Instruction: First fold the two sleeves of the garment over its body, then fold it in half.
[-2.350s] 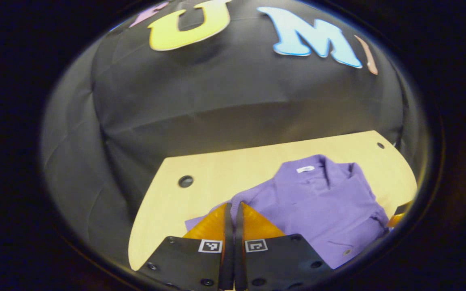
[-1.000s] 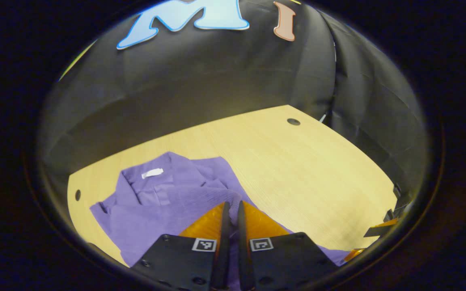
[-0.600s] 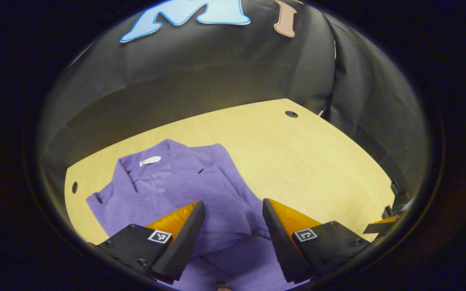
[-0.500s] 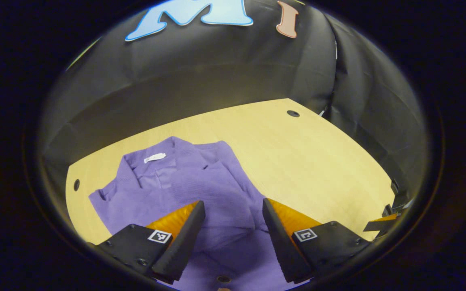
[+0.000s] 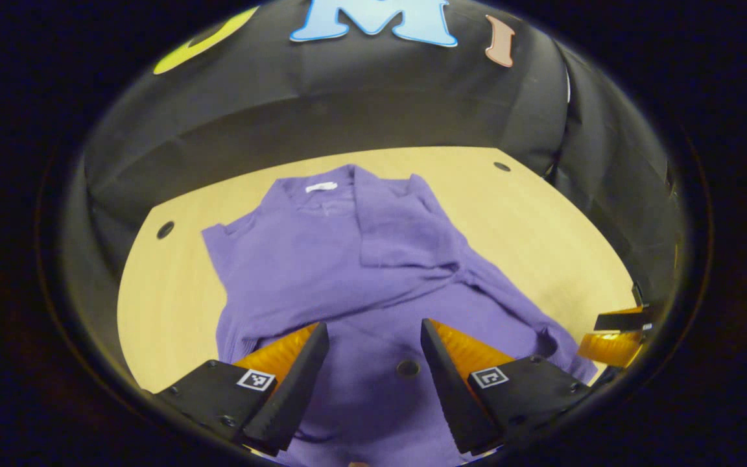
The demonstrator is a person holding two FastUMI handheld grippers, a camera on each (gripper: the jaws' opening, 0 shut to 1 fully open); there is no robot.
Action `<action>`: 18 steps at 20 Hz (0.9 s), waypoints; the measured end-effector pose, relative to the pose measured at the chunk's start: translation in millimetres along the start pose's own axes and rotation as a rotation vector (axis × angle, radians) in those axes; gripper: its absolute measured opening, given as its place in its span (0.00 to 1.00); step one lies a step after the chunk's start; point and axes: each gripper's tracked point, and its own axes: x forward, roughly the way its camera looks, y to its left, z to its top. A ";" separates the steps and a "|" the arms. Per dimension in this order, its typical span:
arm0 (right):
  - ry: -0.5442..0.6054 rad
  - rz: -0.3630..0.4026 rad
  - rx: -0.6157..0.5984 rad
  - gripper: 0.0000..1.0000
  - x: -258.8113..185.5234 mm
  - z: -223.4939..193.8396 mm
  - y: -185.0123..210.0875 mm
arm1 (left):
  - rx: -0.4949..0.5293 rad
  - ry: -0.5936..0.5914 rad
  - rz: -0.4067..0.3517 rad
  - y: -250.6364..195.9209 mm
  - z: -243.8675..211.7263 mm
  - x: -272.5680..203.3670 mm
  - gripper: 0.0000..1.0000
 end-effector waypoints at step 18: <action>0.284 0.000 -0.161 0.98 -17.9 -96.2 -20.2 | -0.064 0.182 0.154 50.1 -179.9 -132.2 0.94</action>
